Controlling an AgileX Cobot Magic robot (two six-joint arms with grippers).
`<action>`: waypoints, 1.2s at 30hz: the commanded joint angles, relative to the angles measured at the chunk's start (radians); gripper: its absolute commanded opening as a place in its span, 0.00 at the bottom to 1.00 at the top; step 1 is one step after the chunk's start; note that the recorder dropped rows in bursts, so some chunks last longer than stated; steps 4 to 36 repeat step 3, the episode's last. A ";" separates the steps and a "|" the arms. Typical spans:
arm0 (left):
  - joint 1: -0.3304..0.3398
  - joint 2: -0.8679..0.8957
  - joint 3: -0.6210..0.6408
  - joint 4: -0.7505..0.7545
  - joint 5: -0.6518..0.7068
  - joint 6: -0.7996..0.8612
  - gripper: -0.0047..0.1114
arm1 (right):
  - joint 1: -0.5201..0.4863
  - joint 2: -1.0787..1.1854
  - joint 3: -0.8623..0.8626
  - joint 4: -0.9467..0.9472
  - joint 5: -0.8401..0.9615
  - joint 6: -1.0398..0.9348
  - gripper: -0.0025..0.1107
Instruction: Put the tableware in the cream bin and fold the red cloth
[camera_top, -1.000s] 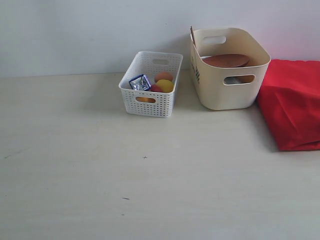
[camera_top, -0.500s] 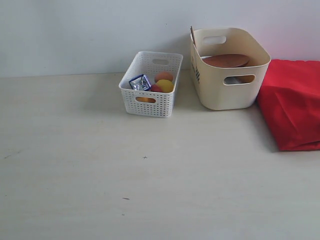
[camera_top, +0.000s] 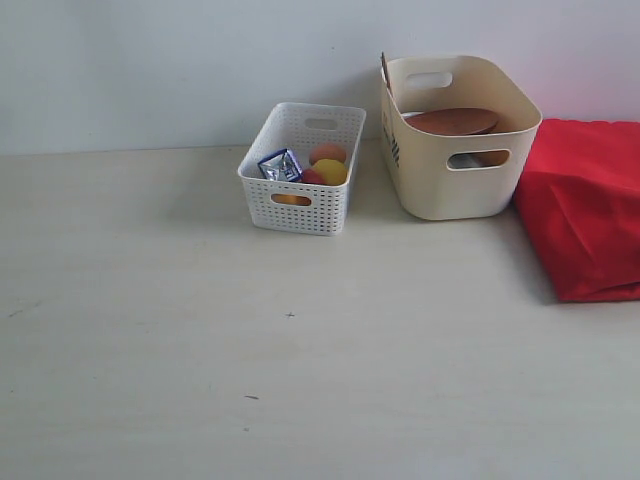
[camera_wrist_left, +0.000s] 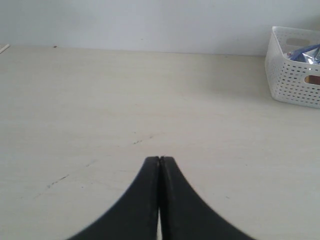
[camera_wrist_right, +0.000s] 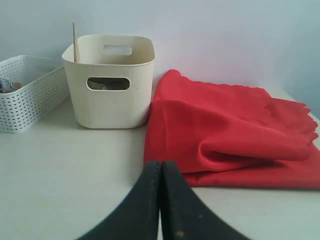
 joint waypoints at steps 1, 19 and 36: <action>-0.006 -0.004 0.003 0.003 -0.013 -0.004 0.04 | 0.001 -0.006 0.004 -0.001 -0.005 -0.001 0.02; -0.006 -0.004 0.003 0.003 -0.013 -0.004 0.04 | 0.001 -0.006 0.004 -0.001 -0.005 -0.001 0.02; -0.006 -0.004 0.003 0.003 -0.013 -0.004 0.04 | 0.001 -0.006 0.004 -0.001 -0.005 -0.001 0.02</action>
